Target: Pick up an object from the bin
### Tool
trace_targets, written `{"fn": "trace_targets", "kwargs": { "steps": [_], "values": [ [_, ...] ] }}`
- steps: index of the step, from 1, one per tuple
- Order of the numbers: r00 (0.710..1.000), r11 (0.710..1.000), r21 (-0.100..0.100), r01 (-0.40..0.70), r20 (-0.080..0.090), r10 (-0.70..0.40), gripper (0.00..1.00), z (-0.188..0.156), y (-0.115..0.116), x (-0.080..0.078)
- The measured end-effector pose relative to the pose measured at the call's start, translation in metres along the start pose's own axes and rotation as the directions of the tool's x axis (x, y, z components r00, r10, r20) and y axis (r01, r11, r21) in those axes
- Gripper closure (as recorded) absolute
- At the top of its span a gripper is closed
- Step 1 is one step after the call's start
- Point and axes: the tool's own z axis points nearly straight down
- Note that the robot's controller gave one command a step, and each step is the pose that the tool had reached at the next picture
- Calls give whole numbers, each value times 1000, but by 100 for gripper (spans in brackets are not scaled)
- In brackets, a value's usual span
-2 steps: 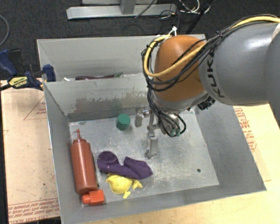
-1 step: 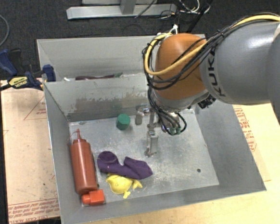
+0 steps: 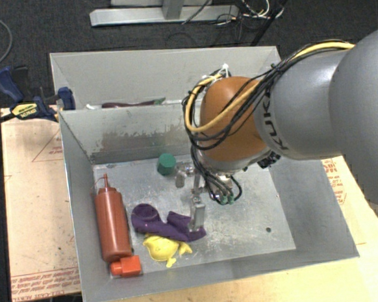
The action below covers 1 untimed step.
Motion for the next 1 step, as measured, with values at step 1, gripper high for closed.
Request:
{"fn": "trace_targets", "kwargs": {
  "steps": [1],
  "values": [
    [1000,1000,1,-22,-11,22,0,36,6,11]
  ]
}}
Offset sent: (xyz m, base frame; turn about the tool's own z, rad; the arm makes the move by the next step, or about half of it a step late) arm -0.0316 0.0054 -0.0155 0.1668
